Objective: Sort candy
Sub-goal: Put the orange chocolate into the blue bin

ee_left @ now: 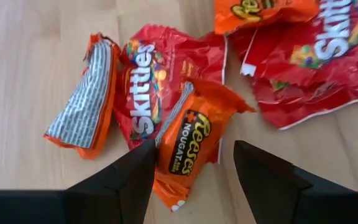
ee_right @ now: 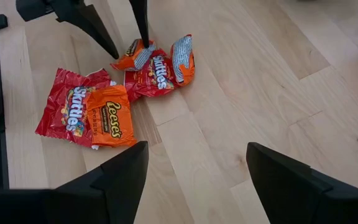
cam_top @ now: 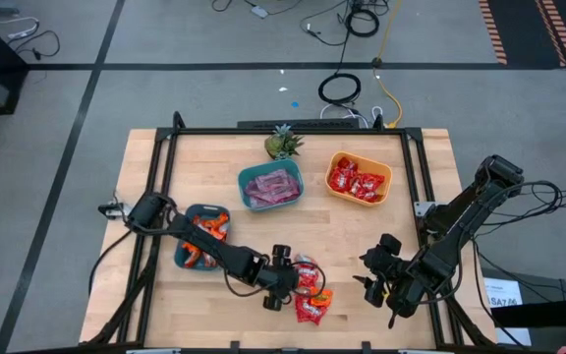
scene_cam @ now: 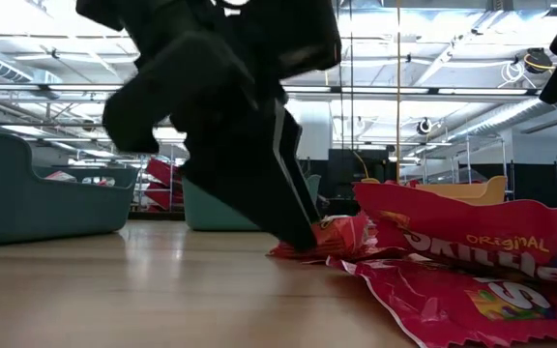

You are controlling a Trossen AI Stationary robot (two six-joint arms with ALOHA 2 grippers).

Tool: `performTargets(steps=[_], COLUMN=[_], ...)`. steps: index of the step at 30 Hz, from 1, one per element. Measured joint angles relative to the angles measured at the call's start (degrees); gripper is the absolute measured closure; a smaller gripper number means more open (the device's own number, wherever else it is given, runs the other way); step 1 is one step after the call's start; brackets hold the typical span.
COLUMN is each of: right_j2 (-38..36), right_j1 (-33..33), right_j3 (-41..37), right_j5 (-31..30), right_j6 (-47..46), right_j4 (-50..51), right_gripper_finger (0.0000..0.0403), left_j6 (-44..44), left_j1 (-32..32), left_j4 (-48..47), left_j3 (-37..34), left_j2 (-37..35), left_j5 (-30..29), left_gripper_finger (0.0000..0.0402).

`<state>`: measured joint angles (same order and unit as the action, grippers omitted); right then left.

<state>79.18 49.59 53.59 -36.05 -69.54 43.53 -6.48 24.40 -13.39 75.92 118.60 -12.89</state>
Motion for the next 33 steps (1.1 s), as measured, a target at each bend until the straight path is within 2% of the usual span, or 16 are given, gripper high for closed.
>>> performTargets(steps=[8,16,19,27,33], right_j2=[0.00,0.00,0.00,0.00,0.00], right_j1=[-0.01,0.00,0.02,0.02,0.01], right_j3=[-0.01,-0.03,-0.03,-0.03,-0.03], right_j5=[0.02,0.04,0.04,0.06,0.08], right_j6=[0.18,0.42,1.01,1.49,1.54], right_j4=[0.02,0.02,0.02,0.02,-0.01], right_gripper_finger=[0.0140,0.0140,0.0140,0.0140,0.0140], left_j6=[-0.24,-0.57,-0.69,-4.12,-18.08], left_j1=[-0.07,-0.02,0.00,-0.07,-0.69], left_j4=[0.50,-0.49,-3.72,-17.48,-30.79], left_j3=[0.04,0.69,2.50,10.34,12.66], left_j2=[1.56,1.52,1.57,1.61,-0.31], left_j5=[-1.54,-1.65,-1.60,-2.17,-3.43], left_gripper_finger=[0.0187,0.0299,0.0322,0.0322,0.0321])
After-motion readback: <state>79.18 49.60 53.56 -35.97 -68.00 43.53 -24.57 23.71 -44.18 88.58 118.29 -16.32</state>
